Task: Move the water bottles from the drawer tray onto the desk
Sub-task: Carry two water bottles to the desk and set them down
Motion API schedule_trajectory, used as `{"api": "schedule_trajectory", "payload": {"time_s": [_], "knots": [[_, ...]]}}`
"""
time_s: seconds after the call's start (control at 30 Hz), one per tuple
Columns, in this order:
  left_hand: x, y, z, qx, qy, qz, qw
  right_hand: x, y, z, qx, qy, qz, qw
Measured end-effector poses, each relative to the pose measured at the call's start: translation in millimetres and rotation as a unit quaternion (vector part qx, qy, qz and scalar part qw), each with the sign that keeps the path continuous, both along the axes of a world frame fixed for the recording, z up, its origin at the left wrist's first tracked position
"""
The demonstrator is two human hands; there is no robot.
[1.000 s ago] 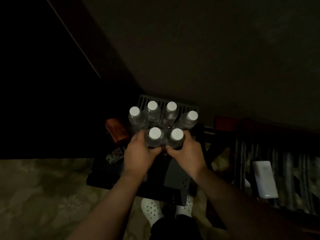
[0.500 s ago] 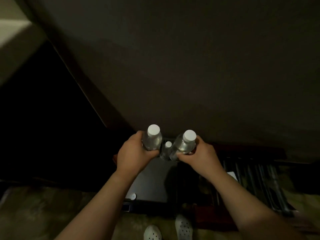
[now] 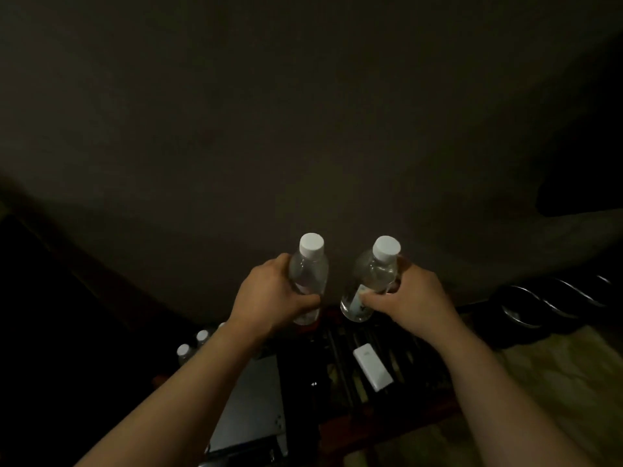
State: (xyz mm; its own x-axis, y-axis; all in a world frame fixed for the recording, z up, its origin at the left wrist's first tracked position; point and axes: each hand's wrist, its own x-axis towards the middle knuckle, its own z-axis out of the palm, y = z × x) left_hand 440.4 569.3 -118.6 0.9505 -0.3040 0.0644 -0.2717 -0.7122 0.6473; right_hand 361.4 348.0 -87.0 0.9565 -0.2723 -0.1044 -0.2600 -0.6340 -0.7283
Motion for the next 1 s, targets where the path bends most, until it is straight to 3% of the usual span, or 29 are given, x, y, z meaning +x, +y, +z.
{"api": "schedule_trajectory", "payload": {"time_s": [0.47,1.0], "knots": [[-148.1,-284.2,83.6,-0.048,-0.037,-0.189,0.98,-206.9,-260.7,76.0,-0.035,-0.051,-0.13,0.99],[-279.9,-594.5,127.2,-0.062,-0.068,-0.394,0.915,-406.9,-498.4,112.4,-0.096,-0.065,-0.323,0.939]]}}
